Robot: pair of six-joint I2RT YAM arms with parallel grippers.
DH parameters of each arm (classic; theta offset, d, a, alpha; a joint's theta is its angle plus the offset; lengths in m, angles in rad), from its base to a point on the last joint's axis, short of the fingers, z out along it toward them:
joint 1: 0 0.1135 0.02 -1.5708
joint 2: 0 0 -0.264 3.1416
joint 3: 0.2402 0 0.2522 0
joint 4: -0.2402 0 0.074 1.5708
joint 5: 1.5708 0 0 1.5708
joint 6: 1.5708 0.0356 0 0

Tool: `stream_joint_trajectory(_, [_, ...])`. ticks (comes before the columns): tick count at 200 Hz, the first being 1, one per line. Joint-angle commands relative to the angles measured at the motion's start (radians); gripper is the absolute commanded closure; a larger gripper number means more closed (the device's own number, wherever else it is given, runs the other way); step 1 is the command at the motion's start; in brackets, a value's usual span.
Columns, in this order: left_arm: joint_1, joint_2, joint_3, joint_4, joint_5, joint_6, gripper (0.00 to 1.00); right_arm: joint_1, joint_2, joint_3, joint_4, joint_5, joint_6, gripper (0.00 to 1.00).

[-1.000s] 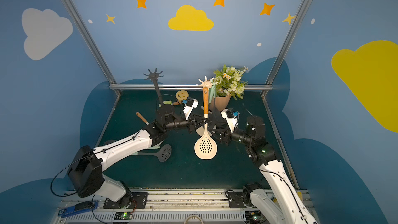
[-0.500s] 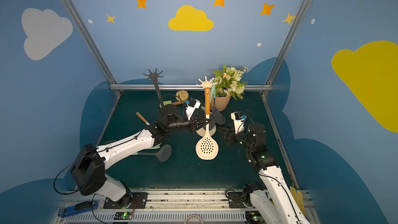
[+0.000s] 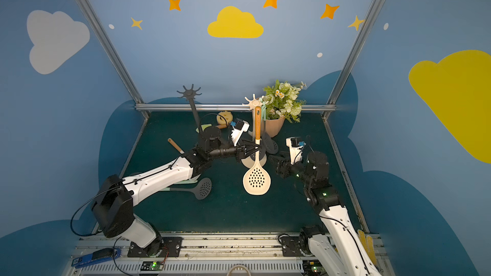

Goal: Hang the skimmer on the kitchen utensil rack
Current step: Hang the skimmer on the rack.

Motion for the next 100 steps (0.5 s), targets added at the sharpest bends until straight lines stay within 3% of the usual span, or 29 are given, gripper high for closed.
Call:
stream_joint_trajectory(1, [0.014, 0.014, 0.022, 0.041, 0.003, -0.022, 0.96, -0.005, -0.011, -0.01, 0.025, -0.007, 0.003, 0.4])
stream_joint_trajectory(100, [0.05, 0.074, 0.03, 0.079, 0.045, -0.079, 0.96, -0.005, 0.0, -0.038, 0.039, 0.004, 0.008, 0.4])
